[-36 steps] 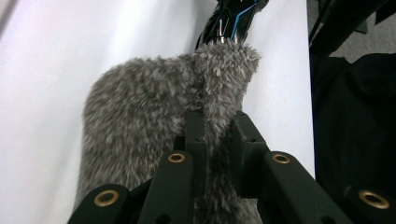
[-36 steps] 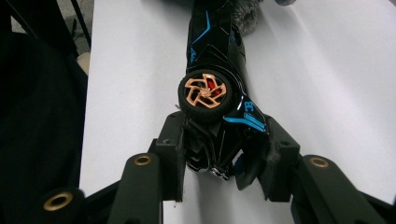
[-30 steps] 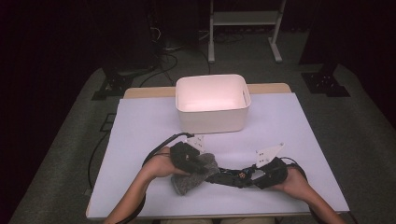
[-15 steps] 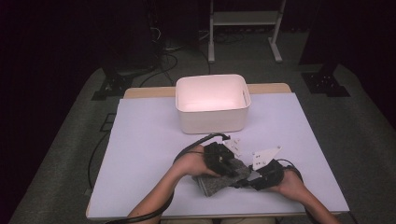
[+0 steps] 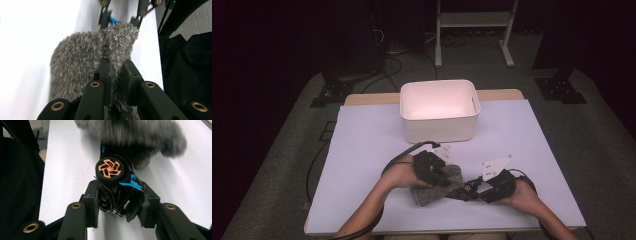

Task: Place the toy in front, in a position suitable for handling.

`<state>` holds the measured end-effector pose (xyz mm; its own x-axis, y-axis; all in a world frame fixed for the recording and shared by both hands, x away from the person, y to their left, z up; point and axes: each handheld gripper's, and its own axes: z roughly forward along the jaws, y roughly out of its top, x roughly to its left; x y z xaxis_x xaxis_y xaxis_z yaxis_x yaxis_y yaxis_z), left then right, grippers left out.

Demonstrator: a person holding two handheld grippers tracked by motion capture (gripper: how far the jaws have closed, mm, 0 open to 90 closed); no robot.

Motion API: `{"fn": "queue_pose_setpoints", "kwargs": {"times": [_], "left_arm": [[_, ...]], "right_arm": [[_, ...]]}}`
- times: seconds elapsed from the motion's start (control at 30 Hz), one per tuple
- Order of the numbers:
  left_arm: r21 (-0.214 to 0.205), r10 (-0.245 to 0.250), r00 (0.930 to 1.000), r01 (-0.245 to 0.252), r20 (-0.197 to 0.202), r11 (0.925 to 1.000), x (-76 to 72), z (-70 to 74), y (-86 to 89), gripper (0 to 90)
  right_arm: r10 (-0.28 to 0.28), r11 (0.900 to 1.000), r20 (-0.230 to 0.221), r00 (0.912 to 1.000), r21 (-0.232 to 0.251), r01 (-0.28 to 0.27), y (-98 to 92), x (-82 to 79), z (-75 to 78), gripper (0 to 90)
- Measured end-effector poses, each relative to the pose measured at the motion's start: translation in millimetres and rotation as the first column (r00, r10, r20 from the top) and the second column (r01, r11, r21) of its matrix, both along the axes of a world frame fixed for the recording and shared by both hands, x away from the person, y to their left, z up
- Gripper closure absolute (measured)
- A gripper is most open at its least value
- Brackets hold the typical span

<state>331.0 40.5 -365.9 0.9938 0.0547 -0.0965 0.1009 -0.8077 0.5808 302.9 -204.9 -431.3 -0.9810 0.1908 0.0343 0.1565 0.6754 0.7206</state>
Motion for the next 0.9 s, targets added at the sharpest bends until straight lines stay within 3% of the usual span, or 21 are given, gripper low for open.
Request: {"fn": "queue_pose_setpoints", "kwargs": {"times": [0.2, 0.37, 0.47, 0.5, 0.67, 0.77, 0.9], "left_arm": [[-0.005, 0.083, 0.9965, -0.083, 0.008, 0.9966, 0.6, -0.5, 42.0, 79.8], [-0.019, 0.105, 0.9942, -0.106, -0.024, 0.9942, 4.1, -13.5, 51.7, 79.7], [-0.033, 0.103, 0.9938, -0.104, -0.042, 0.994, 4.8, -19.8, 49.1, 79.7], [-0.032, 0.098, 0.9943, -0.099, -0.043, 0.9945, 5.0, -20.8, 48.3, 79.7], [-0.051, 0.104, 0.9929, -0.107, -0.057, 0.993, 6.0, -23.3, 49.6, 79.7], [-0.061, 0.108, 0.9924, -0.111, -0.06, 0.9919, 5.6, -24.3, 50.4, 79.6], [-0.071, 0.111, 0.9914, -0.116, -0.069, 0.9907, 5.7, -25.4, 51.5, 79.7]], "right_arm": [[-0.002, 0.9997, -0.013, 0.9999, -0.024, 0.001, -7.2, 2.6, 2.9, 57.3], [-0.032, 0.9987, -0.043, 0.9985, -0.04, 0.031, -15.1, 3.4, 3.8, 55.9], [-0.053, 0.9963, -0.023, 0.9983, -0.068, 0.051, -11.2, 3.0, 7.4, 40.1], [-0.053, 0.9963, -0.041, 0.9978, -0.071, 0.05, -8.7, 4.2, 10.3, 40.0], [-0.03, 0.9954, -0.036, 0.9989, -0.093, 0.026, 12.5, 7.5, 25.6, 37.5], [-0.008, 0.9907, -0.034, 0.9994, -0.136, 0.003, 34.2, 11.6, 31.6, 37.2], [0.018, 0.9771, -0.037, 0.9992, -0.211, -0.026, 61.1, 18.2, 30.9, 39.9]]}}
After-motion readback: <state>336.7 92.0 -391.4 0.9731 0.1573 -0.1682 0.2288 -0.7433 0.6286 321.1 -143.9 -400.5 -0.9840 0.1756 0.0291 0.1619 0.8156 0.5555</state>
